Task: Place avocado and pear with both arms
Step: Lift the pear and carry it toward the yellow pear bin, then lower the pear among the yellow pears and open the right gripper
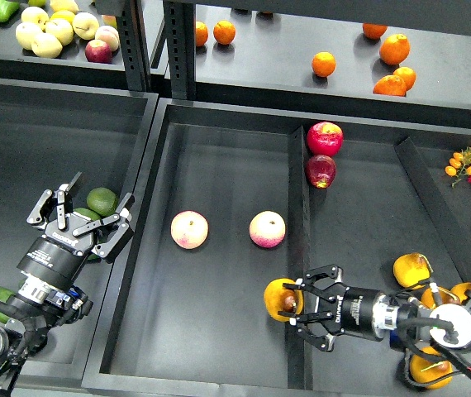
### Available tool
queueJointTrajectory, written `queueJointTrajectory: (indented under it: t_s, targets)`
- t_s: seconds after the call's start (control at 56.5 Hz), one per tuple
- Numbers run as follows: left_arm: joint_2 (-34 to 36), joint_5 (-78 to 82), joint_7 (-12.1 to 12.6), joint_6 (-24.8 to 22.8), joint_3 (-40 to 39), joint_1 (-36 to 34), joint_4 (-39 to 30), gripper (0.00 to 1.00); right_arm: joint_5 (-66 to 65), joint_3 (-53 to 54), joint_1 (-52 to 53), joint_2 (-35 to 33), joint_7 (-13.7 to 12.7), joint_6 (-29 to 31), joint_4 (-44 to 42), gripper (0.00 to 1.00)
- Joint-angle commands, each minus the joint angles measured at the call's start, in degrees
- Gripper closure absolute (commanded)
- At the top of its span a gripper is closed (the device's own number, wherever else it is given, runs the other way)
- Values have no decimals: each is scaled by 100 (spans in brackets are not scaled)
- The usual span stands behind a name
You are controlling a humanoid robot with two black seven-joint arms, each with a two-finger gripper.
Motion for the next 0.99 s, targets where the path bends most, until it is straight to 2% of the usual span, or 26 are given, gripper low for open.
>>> queueJointTrajectory:
  t_s: [0.0,0.23,0.513,0.973]
  targets:
    - [0,0,0,0,1,3,1,2,154,16,-94,-500,0,39,99,77]
    - [0,0,0,0,27,3,9,2,225,-10,-542,-1045,0,92,161,76]
    - [0,0,0,0,45,3,9,2,67,-63,-929,-1230,0,127,82,76]
    - [0,0,0,0,88,3,1,2,-619,8,-990,-1239,0,48,-349,73]
